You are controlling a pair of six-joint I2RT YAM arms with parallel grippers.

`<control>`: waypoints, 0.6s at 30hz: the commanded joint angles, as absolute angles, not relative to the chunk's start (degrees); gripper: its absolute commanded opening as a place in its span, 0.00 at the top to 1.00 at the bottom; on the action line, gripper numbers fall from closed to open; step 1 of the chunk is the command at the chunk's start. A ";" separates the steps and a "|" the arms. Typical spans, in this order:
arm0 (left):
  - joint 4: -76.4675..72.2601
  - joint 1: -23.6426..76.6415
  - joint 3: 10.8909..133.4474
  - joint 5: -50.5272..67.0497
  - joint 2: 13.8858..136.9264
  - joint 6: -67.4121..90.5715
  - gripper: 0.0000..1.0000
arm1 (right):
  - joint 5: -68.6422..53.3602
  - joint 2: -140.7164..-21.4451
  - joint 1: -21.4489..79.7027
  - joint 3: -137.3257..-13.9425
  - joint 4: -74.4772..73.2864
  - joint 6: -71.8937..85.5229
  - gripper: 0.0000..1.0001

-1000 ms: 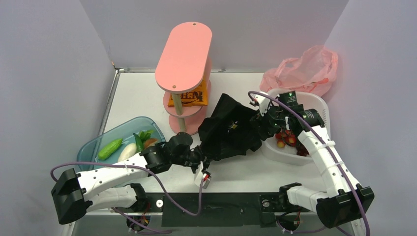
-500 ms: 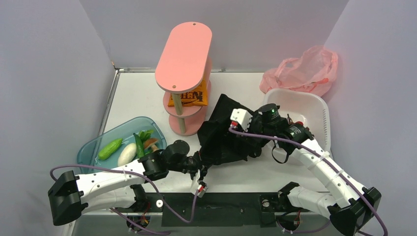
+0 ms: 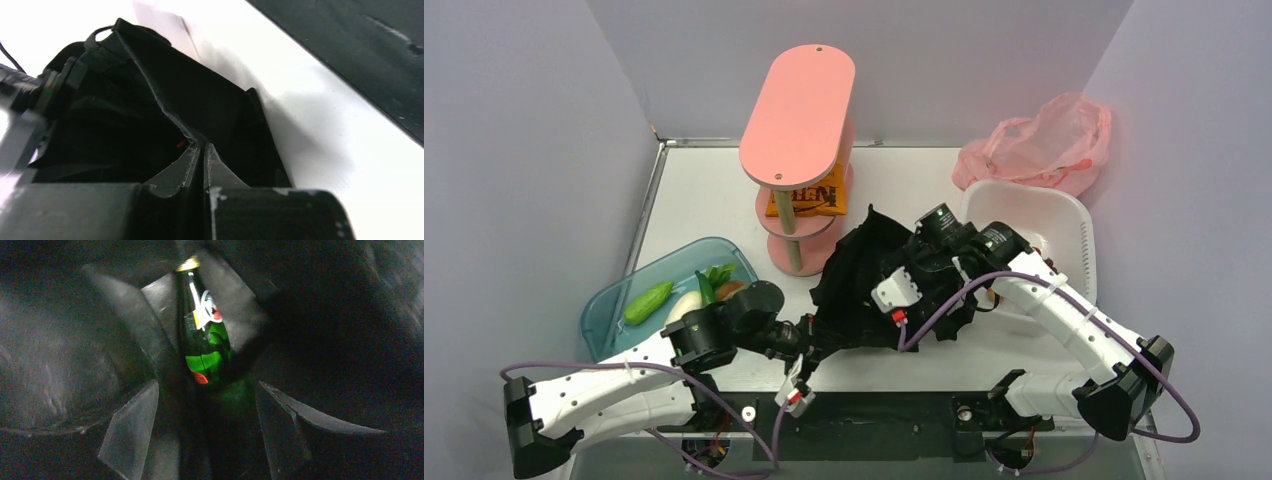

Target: Untie the knot of the grocery bags and take out the mixed food

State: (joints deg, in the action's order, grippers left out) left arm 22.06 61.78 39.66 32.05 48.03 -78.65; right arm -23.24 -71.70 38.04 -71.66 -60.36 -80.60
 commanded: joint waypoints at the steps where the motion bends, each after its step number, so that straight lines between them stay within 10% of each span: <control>1: 36.51 62.73 42.98 41.25 41.77 -85.90 1.00 | -23.79 -71.92 43.27 -71.85 -71.67 -97.21 0.33; 18: 39.88 62.84 42.57 38.53 39.77 -86.00 1.00 | -8.69 -94.22 49.72 -76.10 -66.94 -90.22 0.10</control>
State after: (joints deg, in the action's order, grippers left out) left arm 38.06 62.22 40.45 35.83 40.29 -86.15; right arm -14.70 -90.87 49.23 -75.92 -68.86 -93.30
